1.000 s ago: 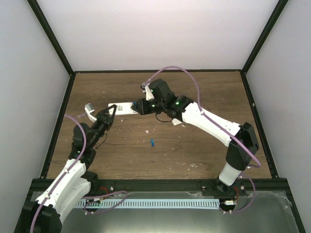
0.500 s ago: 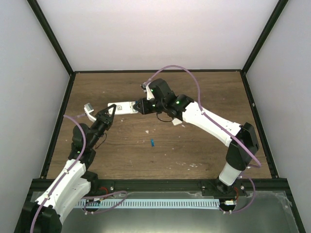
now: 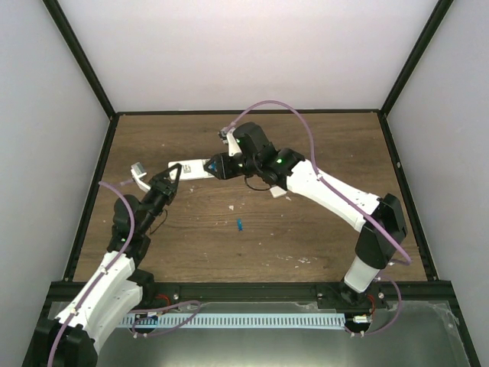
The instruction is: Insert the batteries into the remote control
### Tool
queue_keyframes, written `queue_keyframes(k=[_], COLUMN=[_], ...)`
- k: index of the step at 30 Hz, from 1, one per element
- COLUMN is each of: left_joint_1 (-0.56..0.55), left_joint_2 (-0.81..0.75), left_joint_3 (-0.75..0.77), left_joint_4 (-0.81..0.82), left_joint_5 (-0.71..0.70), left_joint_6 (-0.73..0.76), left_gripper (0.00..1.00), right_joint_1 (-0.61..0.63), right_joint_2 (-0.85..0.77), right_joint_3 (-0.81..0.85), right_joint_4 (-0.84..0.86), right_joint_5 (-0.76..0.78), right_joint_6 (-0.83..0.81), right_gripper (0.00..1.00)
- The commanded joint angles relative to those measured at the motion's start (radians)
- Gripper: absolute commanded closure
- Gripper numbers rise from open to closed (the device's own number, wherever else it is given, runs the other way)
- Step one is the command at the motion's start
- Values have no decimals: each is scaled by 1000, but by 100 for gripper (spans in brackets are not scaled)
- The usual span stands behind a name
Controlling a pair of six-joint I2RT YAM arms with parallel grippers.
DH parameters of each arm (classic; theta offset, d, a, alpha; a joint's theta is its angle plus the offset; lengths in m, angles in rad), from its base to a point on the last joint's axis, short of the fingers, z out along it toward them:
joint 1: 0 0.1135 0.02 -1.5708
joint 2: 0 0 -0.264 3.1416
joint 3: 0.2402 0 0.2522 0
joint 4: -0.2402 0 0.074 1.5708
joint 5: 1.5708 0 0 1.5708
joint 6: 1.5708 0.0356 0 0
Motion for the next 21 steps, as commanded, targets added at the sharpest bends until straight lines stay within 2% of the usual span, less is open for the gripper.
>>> queue_keyframes(k=[1,6,15,21], left_joint_1=[-2,-3,-1,-1], left_joint_2=[-17,-25,-47,-44], left_joint_3=[13,12,17,25], left_joint_4=[38,39,14,14], left_joint_5=[-16,-24,-28,-22], left_joint_6=[-4,-6,-7,-7], left_gripper=[100,100,100,100], right_joint_1=[9,8,-36,-50], right_joint_2=[-39,-64,-148,-99], right_joint_3=[53,44,-17,9], right_joint_4=[29,29,25,-56], right_joint_5=[6,73,240,264], right_joint_6=[-15,5,77,85], right_gripper=[58,50,53,53])
